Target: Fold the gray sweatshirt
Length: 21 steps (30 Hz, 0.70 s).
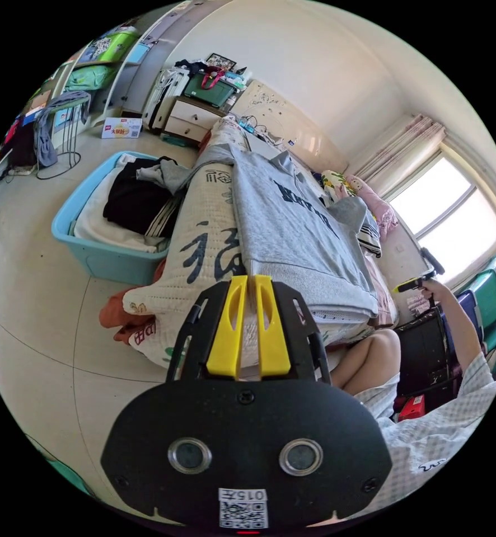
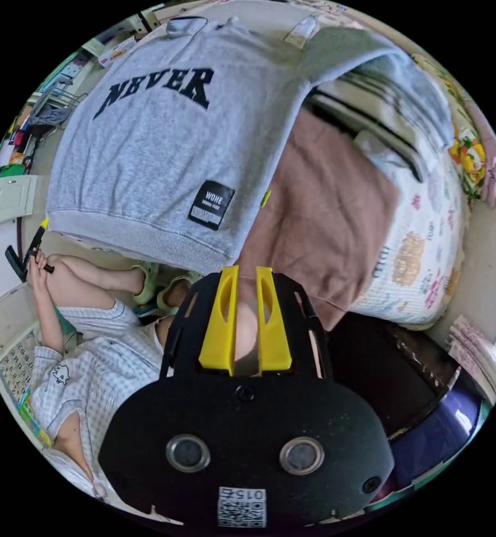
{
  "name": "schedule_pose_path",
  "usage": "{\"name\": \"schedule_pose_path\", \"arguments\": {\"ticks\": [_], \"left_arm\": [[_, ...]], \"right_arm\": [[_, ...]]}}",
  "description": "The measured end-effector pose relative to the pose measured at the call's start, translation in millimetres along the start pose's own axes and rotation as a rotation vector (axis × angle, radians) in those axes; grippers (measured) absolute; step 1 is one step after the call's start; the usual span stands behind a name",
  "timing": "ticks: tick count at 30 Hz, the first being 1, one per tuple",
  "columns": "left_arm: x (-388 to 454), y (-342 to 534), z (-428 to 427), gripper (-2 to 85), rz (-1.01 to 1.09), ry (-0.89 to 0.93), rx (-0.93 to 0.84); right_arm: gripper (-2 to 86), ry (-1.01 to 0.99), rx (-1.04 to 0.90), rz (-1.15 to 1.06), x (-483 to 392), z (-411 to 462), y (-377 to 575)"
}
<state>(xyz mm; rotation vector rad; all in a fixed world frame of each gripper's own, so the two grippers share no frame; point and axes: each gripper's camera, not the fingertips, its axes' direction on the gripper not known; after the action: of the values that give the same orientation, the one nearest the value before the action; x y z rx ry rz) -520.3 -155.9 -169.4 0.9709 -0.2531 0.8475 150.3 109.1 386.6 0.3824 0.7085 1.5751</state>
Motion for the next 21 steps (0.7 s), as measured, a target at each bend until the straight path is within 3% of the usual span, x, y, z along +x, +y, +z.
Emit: {"name": "schedule_pose_path", "arguments": {"ticks": [6,11,16,21], "left_arm": [[-6,38,-26,-0.7,-0.02,-0.029,0.175],[-3,93,-68,-0.9,-0.062,0.042,0.552],[42,98,-48,-0.9,0.039,0.121,0.536],[107,89,-11,-0.9,0.199,0.22,0.488]], "right_arm": [[9.3,0.07,0.339,0.023,-25,-226,61],[8.7,0.308,0.63,-0.024,-99,-374,145],[8.9,0.397,0.743,-0.079,-126,-407,189],[9.7,0.348,0.758,-0.11,-88,-366,183]]}}
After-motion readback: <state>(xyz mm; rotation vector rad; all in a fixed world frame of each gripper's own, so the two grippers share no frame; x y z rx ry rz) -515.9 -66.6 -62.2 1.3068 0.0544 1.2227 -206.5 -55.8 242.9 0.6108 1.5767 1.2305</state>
